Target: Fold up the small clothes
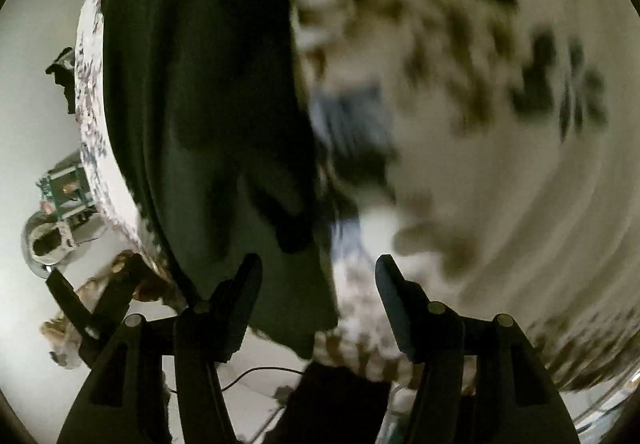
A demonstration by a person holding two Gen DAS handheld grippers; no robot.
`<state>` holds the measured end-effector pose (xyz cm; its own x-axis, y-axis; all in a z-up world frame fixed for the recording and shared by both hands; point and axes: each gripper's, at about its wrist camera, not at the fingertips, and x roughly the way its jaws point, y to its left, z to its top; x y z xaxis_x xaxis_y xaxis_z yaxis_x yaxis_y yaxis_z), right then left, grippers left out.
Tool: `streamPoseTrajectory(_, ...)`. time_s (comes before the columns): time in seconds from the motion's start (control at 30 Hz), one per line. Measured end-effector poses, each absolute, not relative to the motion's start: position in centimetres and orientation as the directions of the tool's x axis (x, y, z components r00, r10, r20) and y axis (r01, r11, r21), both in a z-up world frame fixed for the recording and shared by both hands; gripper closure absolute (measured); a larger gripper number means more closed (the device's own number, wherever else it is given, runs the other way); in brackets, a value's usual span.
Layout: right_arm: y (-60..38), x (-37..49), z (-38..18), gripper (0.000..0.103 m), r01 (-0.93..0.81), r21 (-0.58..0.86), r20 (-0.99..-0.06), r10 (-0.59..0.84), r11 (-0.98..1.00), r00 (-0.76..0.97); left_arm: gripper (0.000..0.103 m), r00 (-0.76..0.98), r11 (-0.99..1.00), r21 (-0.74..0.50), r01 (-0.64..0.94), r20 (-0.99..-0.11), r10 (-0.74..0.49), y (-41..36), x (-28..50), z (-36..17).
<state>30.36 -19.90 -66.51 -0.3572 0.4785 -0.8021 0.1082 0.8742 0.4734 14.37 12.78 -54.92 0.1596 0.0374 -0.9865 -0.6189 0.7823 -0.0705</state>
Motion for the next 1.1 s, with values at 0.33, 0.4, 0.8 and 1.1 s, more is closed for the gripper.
streamPoseTrajectory(0.33,-19.9,22.4,-69.3,0.098,0.295,0.521,-0.750,0.595,0.801,-0.290,0.096,0.127,0.927,-0.204,-0.314,-0.977,-0.172,5.9,16.9,-57.1)
streamPoseTrajectory(0.4,-20.2,21.0,-68.1,0.100,0.283,0.474,-0.809,0.539,0.834,-0.233,0.100,0.144,0.933,-0.233,-0.275,-0.969,-0.199,6.1,16.5,-57.0)
streamPoseTrajectory(0.8,-19.7,11.6,-62.2,0.101,0.305,0.326,-0.900,0.393,0.895,-0.188,0.101,0.201,0.878,-0.397,-0.269,-0.914,-0.352,12.9,15.3,-53.1)
streamPoseTrajectory(1.1,-16.3,10.8,-67.8,0.101,0.304,0.262,-0.906,0.342,0.916,-0.250,0.100,0.086,0.904,-0.344,-0.252,-0.939,-0.334,13.4,15.6,-60.8)
